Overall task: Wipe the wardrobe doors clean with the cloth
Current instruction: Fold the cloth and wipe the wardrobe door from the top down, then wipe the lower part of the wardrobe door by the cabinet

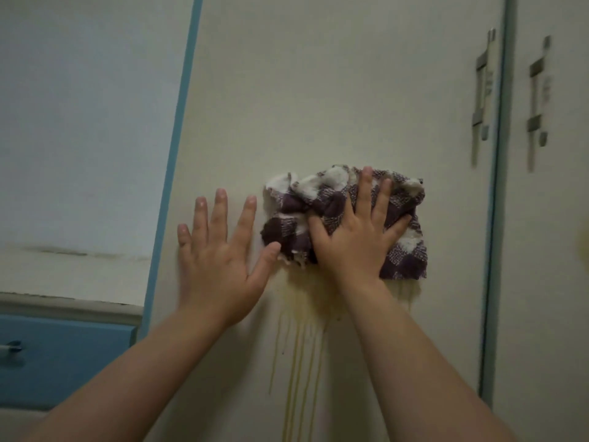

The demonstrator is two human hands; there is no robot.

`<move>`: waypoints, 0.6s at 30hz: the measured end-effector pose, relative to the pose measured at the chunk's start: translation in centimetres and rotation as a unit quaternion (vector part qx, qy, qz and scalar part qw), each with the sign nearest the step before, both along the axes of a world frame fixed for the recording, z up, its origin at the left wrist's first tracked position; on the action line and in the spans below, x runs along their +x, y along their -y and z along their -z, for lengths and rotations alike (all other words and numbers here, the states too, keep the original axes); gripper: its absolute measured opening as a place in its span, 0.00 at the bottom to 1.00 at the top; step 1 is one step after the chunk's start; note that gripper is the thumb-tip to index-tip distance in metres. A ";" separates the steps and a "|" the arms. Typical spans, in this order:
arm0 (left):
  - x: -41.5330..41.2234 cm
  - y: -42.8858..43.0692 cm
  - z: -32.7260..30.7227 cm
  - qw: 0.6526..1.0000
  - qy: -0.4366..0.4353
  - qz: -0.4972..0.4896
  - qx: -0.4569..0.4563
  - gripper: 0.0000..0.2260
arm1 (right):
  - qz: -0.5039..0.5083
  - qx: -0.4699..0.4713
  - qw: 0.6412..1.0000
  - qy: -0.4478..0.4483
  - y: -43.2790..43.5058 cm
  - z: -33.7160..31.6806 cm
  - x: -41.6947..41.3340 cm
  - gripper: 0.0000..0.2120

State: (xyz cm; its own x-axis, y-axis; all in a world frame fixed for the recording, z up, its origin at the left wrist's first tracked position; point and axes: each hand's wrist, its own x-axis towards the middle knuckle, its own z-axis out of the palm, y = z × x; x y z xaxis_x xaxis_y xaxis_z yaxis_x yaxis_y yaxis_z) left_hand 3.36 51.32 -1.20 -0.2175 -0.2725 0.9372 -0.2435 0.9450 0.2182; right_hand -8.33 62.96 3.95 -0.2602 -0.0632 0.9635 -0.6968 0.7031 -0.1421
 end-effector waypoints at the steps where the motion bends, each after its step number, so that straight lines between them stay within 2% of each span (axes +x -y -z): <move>1: -0.1 0.0 0.4 1.000 0.005 -0.005 0.010 0.31 | 0.001 -0.015 1.000 0.009 -1.2 0.1 -0.9 0.37; 7: 0.5 0.5 2.3 0.997 -0.001 -0.032 0.072 0.34 | -0.029 -0.114 0.993 0.021 -7.9 2.7 -5.2 0.36; 11: 1.4 1.1 2.7 0.990 -0.023 -0.028 0.137 0.34 | -0.052 -0.157 0.986 0.038 -10.0 5.4 -6.0 0.41; 15: 2.2 1.6 3.0 0.980 -0.047 0.046 0.188 0.33 | -0.069 -0.195 0.977 0.051 -9.8 7.3 -5.4 0.42; 18: 2.8 1.9 3.3 0.972 -0.076 0.112 0.192 0.30 | -0.081 -0.189 0.978 0.032 -8.1 8.1 -3.8 0.40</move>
